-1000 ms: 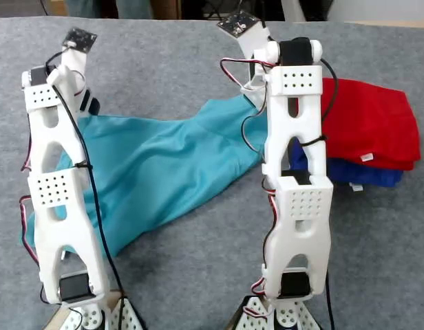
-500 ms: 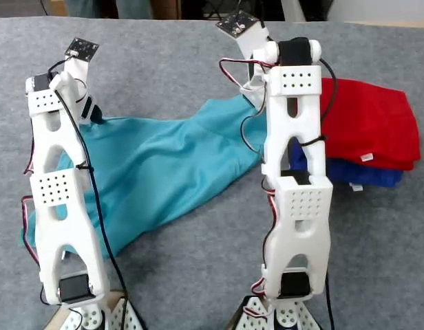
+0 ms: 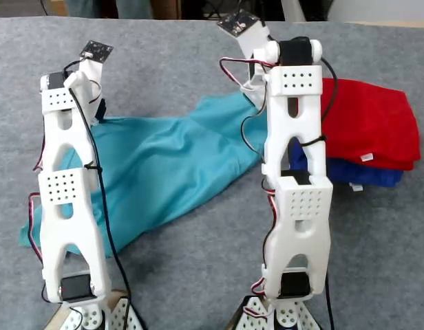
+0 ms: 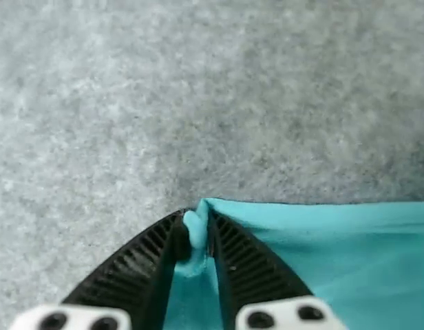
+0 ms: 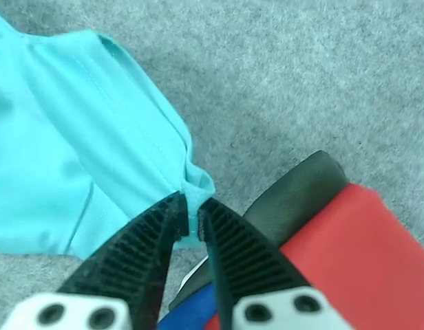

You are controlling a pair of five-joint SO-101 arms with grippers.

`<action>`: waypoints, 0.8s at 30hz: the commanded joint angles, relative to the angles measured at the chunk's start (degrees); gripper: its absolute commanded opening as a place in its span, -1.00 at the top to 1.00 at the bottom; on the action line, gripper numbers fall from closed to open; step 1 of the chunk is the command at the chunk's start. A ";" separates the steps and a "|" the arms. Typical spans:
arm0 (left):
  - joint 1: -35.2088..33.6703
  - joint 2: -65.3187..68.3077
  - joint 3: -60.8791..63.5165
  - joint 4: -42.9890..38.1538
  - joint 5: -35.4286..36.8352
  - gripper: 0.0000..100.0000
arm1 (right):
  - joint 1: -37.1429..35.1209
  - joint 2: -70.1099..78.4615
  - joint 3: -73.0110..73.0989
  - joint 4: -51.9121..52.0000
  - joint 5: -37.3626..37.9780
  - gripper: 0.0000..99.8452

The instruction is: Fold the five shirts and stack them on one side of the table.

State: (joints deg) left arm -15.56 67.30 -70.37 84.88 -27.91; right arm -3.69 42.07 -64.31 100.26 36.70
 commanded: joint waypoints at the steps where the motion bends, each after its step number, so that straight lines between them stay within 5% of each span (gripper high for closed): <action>1: 0.13 -0.18 -0.92 0.44 0.79 0.95 | -0.44 -1.54 -3.12 0.44 0.18 0.97; 7: 0.31 -1.49 -2.24 1.32 2.37 0.95 | -0.26 -1.54 -5.41 0.62 -0.88 0.97; 14: -0.22 -9.32 -19.82 11.78 11.16 0.95 | -2.73 -1.45 -19.47 0.09 -14.59 0.97; 18: -1.19 -17.85 -24.57 15.47 12.22 0.95 | -5.98 -1.63 -32.04 -4.40 -20.57 0.97; 24: -5.14 -36.48 -24.48 15.91 17.93 0.95 | -7.12 -11.74 -31.60 -13.10 -28.31 0.97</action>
State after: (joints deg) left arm -18.99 42.15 -91.65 100.44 -11.91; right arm -10.37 37.76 -92.79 91.47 12.18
